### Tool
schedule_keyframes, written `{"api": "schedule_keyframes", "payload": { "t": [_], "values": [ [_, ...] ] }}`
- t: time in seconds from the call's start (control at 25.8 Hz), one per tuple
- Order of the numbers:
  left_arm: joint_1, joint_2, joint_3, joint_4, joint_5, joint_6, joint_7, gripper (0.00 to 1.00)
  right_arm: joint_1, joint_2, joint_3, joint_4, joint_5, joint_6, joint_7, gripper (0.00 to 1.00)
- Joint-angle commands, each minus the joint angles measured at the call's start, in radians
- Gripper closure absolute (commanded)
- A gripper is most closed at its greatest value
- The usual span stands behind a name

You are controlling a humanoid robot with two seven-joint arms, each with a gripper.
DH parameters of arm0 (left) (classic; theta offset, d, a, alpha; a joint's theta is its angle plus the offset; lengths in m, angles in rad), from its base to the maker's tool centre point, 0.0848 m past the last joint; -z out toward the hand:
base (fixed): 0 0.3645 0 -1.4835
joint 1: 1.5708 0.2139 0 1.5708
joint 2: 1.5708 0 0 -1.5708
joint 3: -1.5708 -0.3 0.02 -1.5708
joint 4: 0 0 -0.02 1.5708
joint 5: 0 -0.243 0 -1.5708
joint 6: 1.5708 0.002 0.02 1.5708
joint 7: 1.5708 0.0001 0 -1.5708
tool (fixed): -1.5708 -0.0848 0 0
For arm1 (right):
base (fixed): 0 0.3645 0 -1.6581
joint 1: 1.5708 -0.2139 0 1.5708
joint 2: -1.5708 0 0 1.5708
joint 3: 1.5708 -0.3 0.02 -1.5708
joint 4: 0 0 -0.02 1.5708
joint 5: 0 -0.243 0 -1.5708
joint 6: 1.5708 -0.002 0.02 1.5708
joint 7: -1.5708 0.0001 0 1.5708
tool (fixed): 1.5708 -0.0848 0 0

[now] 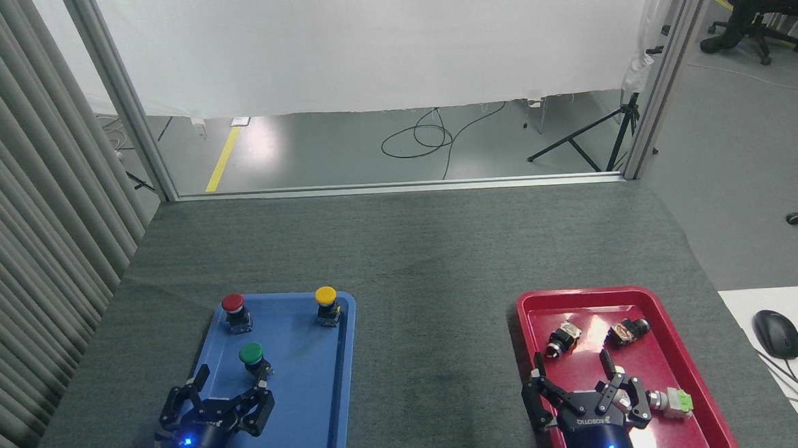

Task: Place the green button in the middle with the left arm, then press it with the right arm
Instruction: 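Move the left hand over the green button and grasp it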

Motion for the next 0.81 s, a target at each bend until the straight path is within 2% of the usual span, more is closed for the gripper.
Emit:
{"api": "schedule_keyframes", "payload": {
  "t": [0.0,0.31,0.5,0.77],
  "values": [
    [-0.023,0.002,-0.006,0.029,0.0,0.001,0.001,0.01,0.0,-0.002,0.001,-0.001,0.001,0.0,-0.004,0.01],
    [-0.023,-0.005,-0.023,0.042,0.0,0.006,0.004,0.01,0.0,0.015,0.003,0.003,0.004,-0.004,-0.004,0.01],
    [-0.045,-0.021,-0.028,0.097,0.002,0.006,0.006,0.02,-0.002,0.007,0.003,0.003,0.002,-0.001,-0.004,0.01],
    [-0.117,-0.078,-0.029,0.218,0.0,0.023,0.013,0.05,-0.002,0.004,0.003,0.003,0.004,-0.003,-0.004,0.01]
  ]
}}
